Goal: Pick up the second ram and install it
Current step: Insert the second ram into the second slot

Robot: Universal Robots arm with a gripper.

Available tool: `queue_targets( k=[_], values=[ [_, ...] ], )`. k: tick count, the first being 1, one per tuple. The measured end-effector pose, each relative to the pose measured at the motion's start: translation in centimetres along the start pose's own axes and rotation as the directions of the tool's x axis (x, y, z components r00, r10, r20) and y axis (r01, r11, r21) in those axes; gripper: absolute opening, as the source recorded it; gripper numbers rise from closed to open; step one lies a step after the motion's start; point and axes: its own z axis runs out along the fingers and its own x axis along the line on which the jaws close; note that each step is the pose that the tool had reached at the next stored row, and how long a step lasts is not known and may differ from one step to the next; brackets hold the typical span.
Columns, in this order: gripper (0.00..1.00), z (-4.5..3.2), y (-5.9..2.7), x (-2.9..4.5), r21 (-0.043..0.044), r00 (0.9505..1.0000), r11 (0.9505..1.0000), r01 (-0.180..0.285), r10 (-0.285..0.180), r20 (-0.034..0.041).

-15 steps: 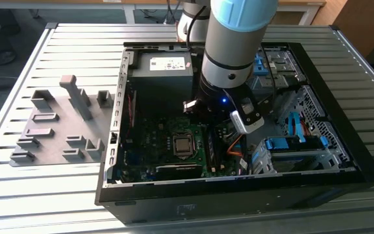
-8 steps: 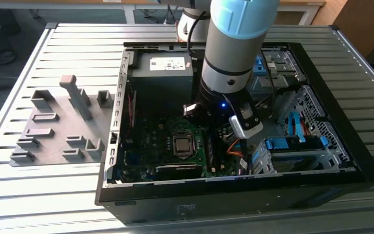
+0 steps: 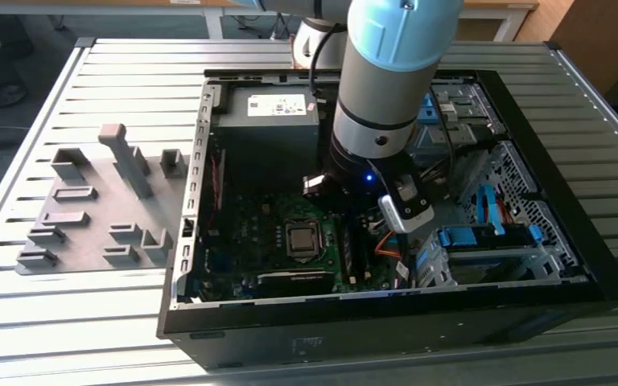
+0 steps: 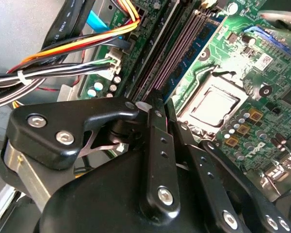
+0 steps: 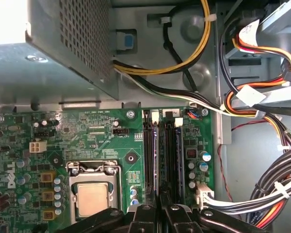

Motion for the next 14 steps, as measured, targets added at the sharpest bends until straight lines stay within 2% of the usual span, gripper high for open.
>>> queue_targets(
  k=[14],
  values=[
    [0.14,0.48,-0.03,-0.01,-0.0001,1.0,1.0,-0.002,0.002,-0.0003]
  ],
)
